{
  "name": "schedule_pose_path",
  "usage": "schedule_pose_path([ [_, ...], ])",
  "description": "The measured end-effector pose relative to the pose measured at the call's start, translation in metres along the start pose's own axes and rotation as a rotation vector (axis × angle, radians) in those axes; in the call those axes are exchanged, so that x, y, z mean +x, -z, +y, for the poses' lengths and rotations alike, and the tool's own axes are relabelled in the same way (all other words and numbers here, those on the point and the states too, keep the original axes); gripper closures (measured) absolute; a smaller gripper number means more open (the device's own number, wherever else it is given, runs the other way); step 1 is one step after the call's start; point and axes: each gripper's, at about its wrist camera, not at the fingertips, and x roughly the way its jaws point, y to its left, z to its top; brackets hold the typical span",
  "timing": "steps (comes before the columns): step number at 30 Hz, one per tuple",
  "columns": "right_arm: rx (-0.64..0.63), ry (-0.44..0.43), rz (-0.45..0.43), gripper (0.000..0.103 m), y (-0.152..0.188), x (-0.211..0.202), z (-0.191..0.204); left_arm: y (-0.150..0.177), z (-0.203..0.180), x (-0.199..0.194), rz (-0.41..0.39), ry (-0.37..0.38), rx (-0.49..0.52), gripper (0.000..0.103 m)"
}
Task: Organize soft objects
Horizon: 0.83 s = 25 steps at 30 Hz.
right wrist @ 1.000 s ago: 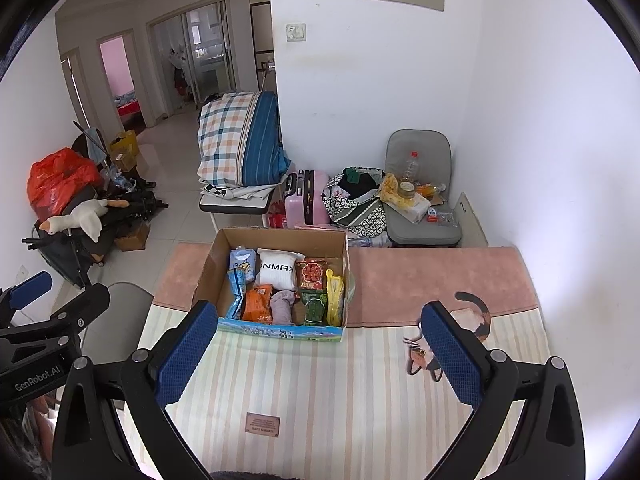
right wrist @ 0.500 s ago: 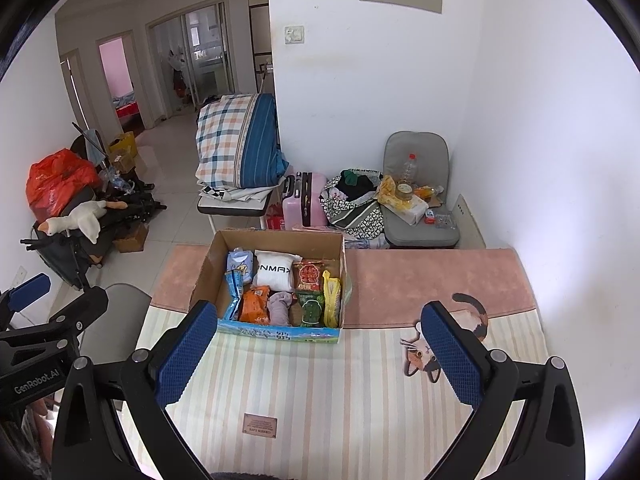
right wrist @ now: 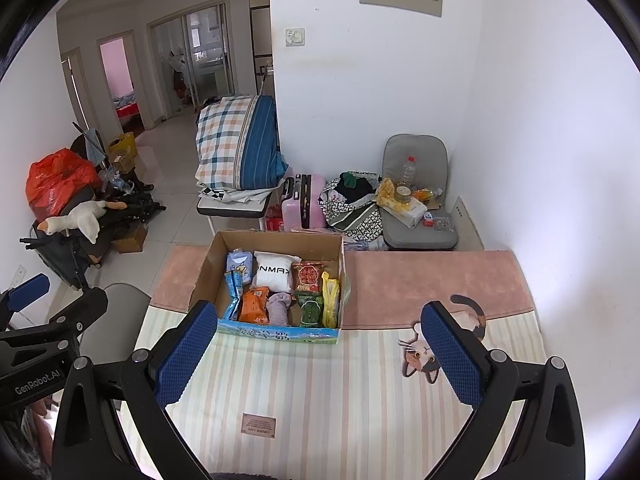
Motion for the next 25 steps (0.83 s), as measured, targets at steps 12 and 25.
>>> schedule_pose_path([
  [12,-0.003,0.001,-0.001,0.000,0.0012,-0.0004,0.0006,0.0007,-0.0002,0.0000,-0.002,0.004,0.003,0.001],
  [25,-0.002,0.000,-0.004,0.000,0.0020,-0.0026,0.0008,0.0088,-0.0029,-0.0020,-0.011,0.001,0.005,0.001],
])
